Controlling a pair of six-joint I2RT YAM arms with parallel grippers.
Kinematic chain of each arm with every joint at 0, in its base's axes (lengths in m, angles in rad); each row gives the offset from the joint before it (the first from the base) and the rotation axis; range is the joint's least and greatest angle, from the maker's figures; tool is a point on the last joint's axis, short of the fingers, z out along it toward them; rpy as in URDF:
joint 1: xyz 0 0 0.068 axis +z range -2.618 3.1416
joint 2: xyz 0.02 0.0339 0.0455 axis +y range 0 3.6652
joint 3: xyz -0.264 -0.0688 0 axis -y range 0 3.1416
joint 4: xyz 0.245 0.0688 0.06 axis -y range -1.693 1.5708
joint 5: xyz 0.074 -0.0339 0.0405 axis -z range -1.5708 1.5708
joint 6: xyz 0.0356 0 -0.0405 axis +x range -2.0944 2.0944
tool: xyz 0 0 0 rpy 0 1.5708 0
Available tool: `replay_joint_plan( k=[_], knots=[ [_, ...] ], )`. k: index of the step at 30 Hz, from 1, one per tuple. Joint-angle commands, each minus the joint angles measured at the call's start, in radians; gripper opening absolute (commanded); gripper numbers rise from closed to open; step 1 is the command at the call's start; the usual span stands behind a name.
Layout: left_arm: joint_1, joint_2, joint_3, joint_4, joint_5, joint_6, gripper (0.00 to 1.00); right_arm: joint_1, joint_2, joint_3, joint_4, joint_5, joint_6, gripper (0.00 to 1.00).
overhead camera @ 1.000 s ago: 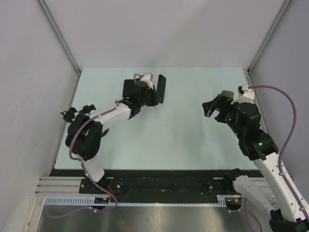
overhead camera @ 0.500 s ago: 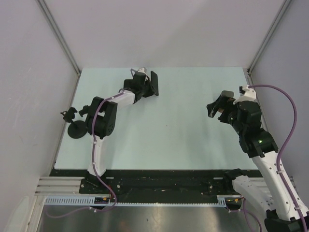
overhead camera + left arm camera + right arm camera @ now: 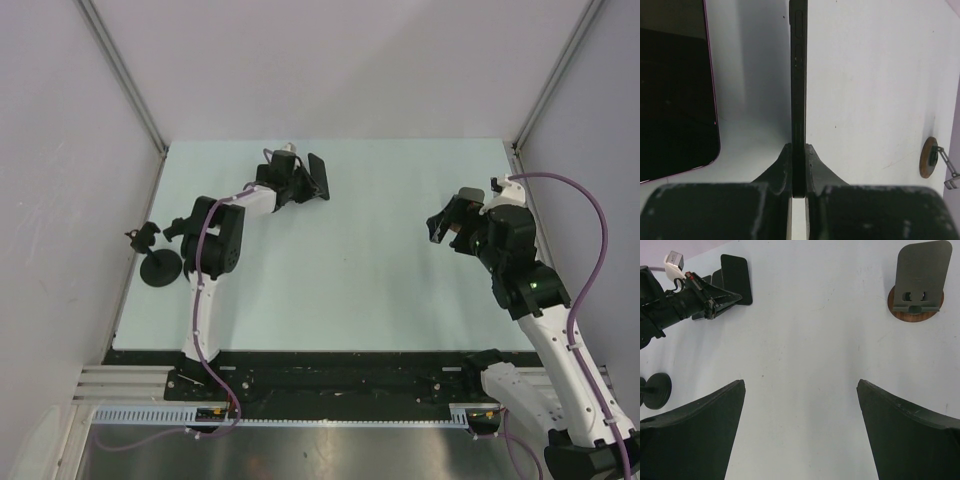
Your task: Remove the phone from the phone stand
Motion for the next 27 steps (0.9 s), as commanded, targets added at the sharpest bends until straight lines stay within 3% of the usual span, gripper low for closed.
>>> replay_joint_plan(
  k=[1, 4, 13, 20, 27],
  knots=[
    [0.016, 0.009, 0.025, 0.027, 0.044, -0.073, 0.11, -0.013, -0.001, 0.004, 0.033, -0.016, -0.001, 1.00],
    [0.023, 0.002, 0.006, 0.027, 0.060, -0.093, 0.19, -0.016, -0.002, 0.004, 0.036, -0.021, 0.003, 1.00],
    [0.045, -0.002, -0.021, 0.027, 0.083, -0.112, 0.29, -0.022, -0.007, -0.004, 0.034, -0.033, 0.015, 1.00],
    [0.068, -0.063, -0.092, 0.027, 0.037, -0.110, 0.30, -0.027, -0.013, -0.005, 0.036, -0.041, 0.015, 1.00],
    [0.071, -0.157, -0.147, 0.026, -0.009, -0.067, 0.47, -0.028, -0.018, -0.007, 0.031, -0.039, 0.017, 1.00]
  ],
)
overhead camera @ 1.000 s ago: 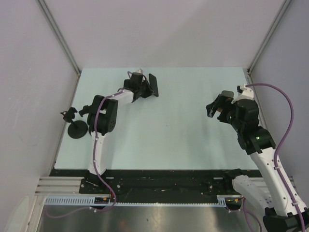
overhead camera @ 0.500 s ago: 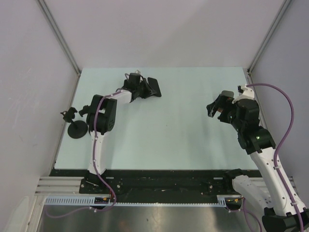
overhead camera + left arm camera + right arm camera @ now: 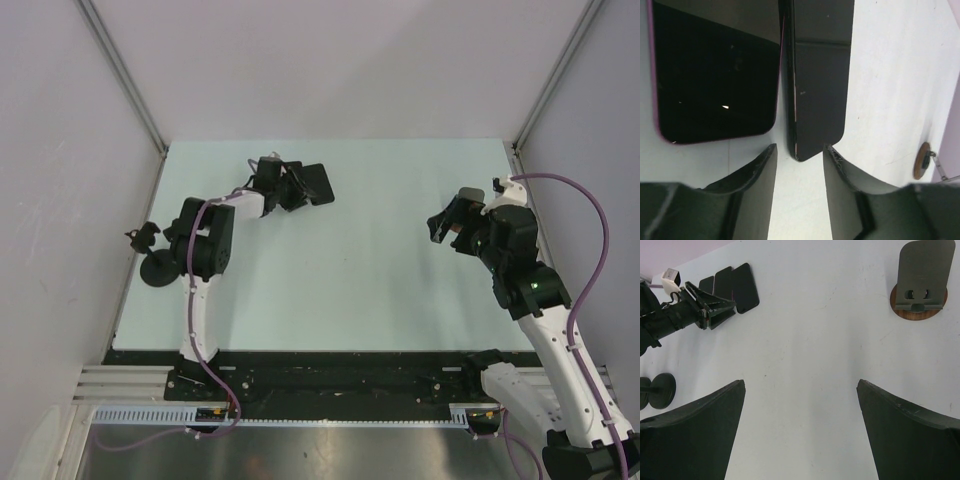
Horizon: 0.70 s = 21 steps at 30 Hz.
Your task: Remove the phone from the phone stand
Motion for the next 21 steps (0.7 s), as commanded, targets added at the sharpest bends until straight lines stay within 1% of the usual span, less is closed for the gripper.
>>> replay_joint_plan(
  k=[1, 5, 6, 8, 9, 10, 11, 12, 15, 17, 21],
  knots=[
    [0.007, -0.119, -0.037, -0.003, -0.058, 0.044, 0.49, -0.005, -0.017, -0.002, 0.029, -0.010, 0.006, 1.00],
    [0.004, -0.152, -0.054, -0.004, -0.075, 0.067, 0.59, -0.007, -0.016, -0.002, 0.029, -0.006, 0.001, 1.00],
    [0.000, -0.160, -0.057, -0.004, -0.077, 0.075, 0.63, -0.007, -0.016, -0.002, 0.026, -0.004, -0.001, 1.00],
    [-0.025, -0.178, -0.054, -0.004, -0.078, 0.111, 0.69, -0.007, -0.016, -0.004, 0.023, 0.001, -0.004, 1.00],
    [-0.048, -0.183, -0.050, -0.003, -0.080, 0.127, 0.75, -0.008, -0.016, -0.004, 0.023, 0.001, -0.005, 1.00],
    [-0.062, -0.186, -0.036, -0.003, -0.075, 0.157, 0.78, -0.008, -0.013, -0.004, 0.023, 0.001, -0.007, 1.00],
    [-0.076, -0.183, -0.028, -0.003, -0.071, 0.173, 0.81, -0.007, -0.011, -0.004, 0.023, 0.002, -0.008, 1.00],
    [-0.101, -0.179, -0.016, -0.003, -0.061, 0.190, 0.87, -0.008, -0.010, -0.004, 0.023, 0.001, -0.007, 1.00],
    [-0.143, -0.140, 0.028, -0.003, -0.028, 0.207, 0.96, -0.008, -0.007, -0.004, 0.025, -0.006, -0.005, 1.00],
    [-0.160, -0.099, 0.067, -0.001, -0.014, 0.211, 1.00, -0.008, -0.007, -0.004, 0.025, -0.007, -0.002, 1.00],
    [-0.180, -0.038, 0.117, 0.001, -0.008, 0.184, 1.00, -0.010, -0.017, -0.004, 0.014, -0.004, -0.002, 1.00]
  ],
)
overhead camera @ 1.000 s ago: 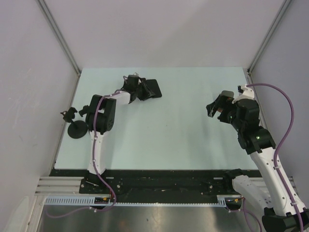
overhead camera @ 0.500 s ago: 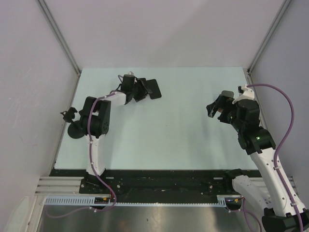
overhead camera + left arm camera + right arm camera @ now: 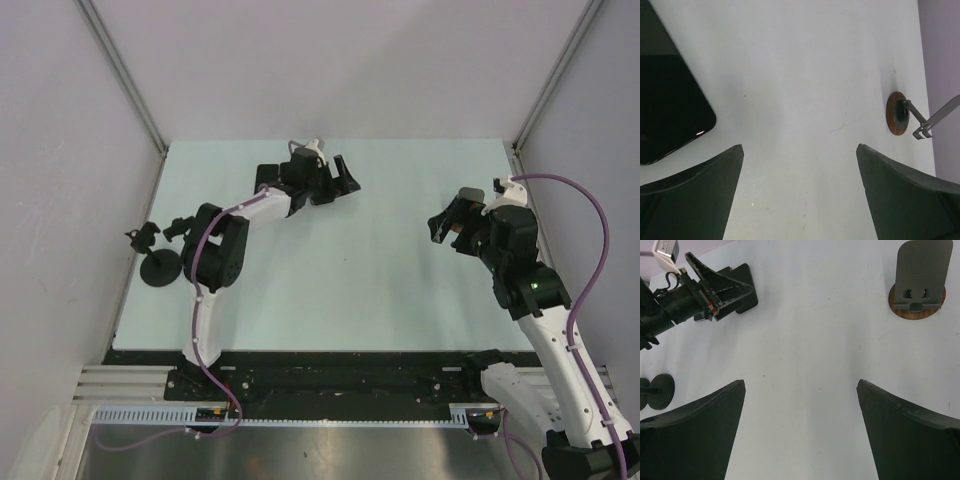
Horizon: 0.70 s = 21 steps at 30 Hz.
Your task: Remove the phone from the phone stand
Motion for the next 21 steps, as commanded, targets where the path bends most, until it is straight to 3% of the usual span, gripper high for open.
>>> replay_joint_plan(
  k=[1, 21],
  knots=[
    [-0.006, 0.066, 0.063, 0.020, 0.019, 0.004, 1.00, -0.002, -0.018, 0.002, 0.011, 0.000, 0.000, 1.00],
    [0.063, 0.127, 0.037, 0.017, -0.050, -0.086, 1.00, -0.004, -0.042, 0.002, -0.016, 0.034, 0.015, 1.00]
  ],
)
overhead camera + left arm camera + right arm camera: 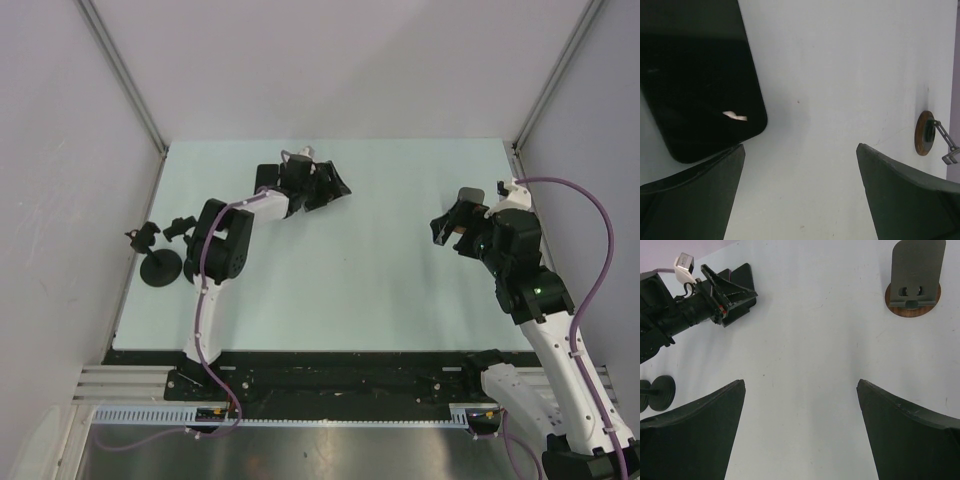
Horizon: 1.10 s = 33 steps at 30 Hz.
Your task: Remove the phone from the phone stand
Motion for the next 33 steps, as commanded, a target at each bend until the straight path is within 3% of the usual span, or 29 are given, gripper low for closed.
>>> replay_joint_plan(
  k=[1, 8, 15, 21, 33],
  knots=[
    [0.045, 0.010, -0.002, -0.004, -0.045, -0.025, 1.00, -0.005, -0.013, 0.004, 0.002, 0.022, 0.006, 1.00],
    [0.070, -0.015, -0.019, -0.004, -0.039, -0.034, 1.00, -0.005, -0.009, -0.002, 0.010, 0.025, 0.009, 1.00],
    [0.054, -0.148, -0.113, 0.001, 0.005, 0.013, 1.00, -0.017, 0.042, -0.004, 0.034, 0.028, -0.023, 1.00],
    [0.022, -0.418, -0.262, 0.001, 0.008, 0.117, 1.00, -0.082, 0.140, -0.002, 0.076, 0.031, -0.004, 1.00],
    [-0.038, -1.125, -0.676, -0.091, -0.062, 0.415, 1.00, -0.327, 0.437, -0.004, 0.223, 0.042, 0.147, 0.95]
  ],
)
